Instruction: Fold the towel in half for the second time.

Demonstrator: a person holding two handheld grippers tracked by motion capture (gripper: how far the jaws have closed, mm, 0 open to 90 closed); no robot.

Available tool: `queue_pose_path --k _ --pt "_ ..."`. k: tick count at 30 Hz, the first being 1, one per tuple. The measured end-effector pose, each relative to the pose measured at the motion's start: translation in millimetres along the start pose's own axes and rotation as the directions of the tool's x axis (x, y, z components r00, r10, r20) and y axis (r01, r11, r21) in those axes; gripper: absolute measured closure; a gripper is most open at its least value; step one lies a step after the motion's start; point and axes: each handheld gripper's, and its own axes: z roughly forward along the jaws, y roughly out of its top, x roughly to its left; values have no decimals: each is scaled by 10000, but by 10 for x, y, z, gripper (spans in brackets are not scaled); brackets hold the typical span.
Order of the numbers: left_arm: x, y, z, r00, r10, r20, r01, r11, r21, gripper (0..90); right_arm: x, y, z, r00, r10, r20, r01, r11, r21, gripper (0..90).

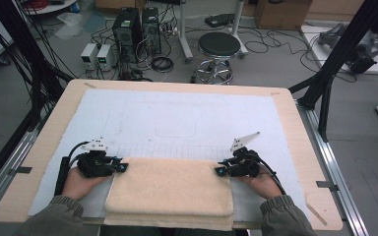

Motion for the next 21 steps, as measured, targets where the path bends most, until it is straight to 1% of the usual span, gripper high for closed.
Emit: queue_pose_path --k 1,3,5,7,8,10,11,12,13,14,15,17,18,19,20,21 --pt "-8 7 -4 9999 73 -97 -73 10000 -27 766 10 7 -5 9999 -96 42 96 10000 6 766" --pt "-23 26 -16 9995 63 -324 -70 9997 -234 789 26 24 -26 9992 -307 263 308 9995 -28 783" --pt "-13 72 -28 9981 51 -613 -80 9989 -465 798 21 53 -64 9977 -342 581 354 9992 -199 788" --pt "26 145 -16 9950 -65 -998 -17 9966 -825 801 -22 107 -99 9947 -424 931 466 9980 -434 789" --pt "54 201 3 9924 -177 -1216 60 9954 -955 801 -53 153 -112 9924 -421 1159 476 9979 -449 788" --pt "115 325 44 9851 -346 -1682 123 9911 -1323 801 -151 277 -141 9840 -496 1709 614 9960 -645 788" --pt "158 391 68 9813 -508 -1856 246 9897 -1407 801 -217 344 -156 9803 -452 1923 615 9949 -797 788" --pt "206 456 90 9784 -595 -1980 301 9885 -1482 800 -293 407 -171 9787 -272 2036 466 9948 -909 788" --pt "245 517 118 9751 -743 -2090 388 9848 -1692 800 -380 464 -182 9788 -136 2045 344 9945 -985 788" --pt "289 586 137 9724 -814 -2189 435 9840 -1726 800 -464 518 -189 9765 -39 2156 270 9942 -1042 788" --pt "323 646 155 9685 -880 -2330 444 9815 -1862 800 -528 566 -194 9733 75 2296 192 9933 -1135 788" --pt "393 769 189 9606 -924 -2621 454 9826 -1802 800 -633 662 -195 9674 125 2530 198 9920 -1249 787" --pt "429 816 199 9579 -891 -2728 414 9835 -1758 801 -673 709 -191 9660 200 2576 123 9923 -1231 787" --pt "470 872 211 9542 -936 -2841 449 9838 -1733 800 -707 750 -184 9639 176 2658 141 9930 -1171 787" --pt "491 900 219 9509 -962 -2942 446 9831 -1775 801 -747 798 -172 9611 177 2757 147 9933 -1149 787" --pt "518 927 224 9477 -995 -3034 445 9821 -1830 801 -766 824 -165 9608 250 2763 73 9933 -1151 787"
